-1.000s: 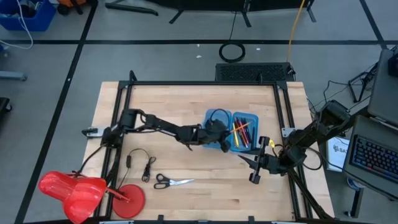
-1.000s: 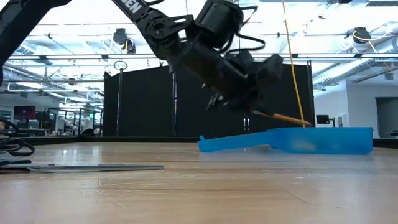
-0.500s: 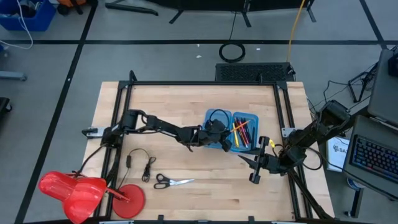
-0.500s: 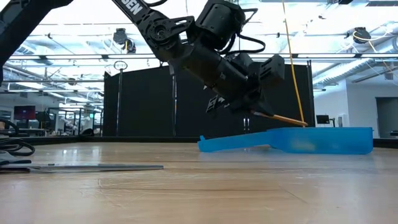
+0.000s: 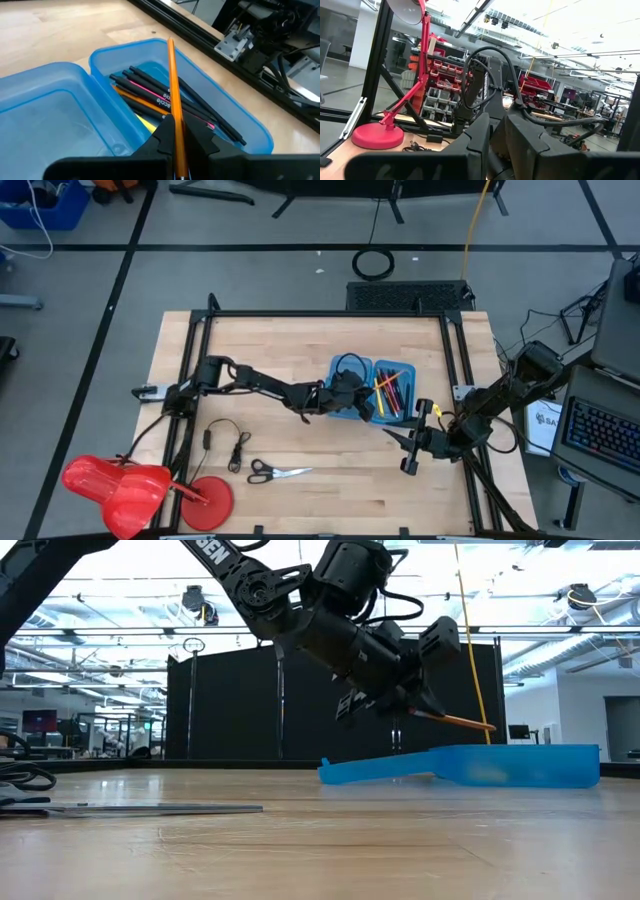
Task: Pick & place school supplies into a supply box
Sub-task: Put the orange pencil into the blue supply box
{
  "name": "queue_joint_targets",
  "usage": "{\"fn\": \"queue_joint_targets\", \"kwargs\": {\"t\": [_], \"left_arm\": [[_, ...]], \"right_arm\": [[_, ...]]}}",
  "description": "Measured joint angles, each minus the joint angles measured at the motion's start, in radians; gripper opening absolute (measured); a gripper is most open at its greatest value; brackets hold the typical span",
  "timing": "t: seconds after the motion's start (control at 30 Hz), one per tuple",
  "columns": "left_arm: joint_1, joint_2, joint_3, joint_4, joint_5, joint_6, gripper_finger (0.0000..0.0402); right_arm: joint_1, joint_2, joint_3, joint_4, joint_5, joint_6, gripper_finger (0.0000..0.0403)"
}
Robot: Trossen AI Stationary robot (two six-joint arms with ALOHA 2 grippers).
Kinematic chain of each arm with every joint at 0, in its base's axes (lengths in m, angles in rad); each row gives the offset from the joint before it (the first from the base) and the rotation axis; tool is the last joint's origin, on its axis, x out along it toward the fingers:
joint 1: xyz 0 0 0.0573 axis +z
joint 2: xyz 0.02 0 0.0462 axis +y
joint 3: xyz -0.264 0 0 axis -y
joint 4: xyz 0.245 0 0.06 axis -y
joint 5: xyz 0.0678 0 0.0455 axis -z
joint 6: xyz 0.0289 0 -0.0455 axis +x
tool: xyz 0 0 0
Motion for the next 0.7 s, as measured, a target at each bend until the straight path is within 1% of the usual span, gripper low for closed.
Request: {"fn": "queue_joint_targets", "kwargs": {"t": [0.7], "left_arm": [[0.004, 0.0, 0.0, 0.024, -0.005, -0.001, 0.0018]], "right_arm": [[0.0, 0.0, 0.0, -0.002, 0.002, 0.0, 0.0052]]}}
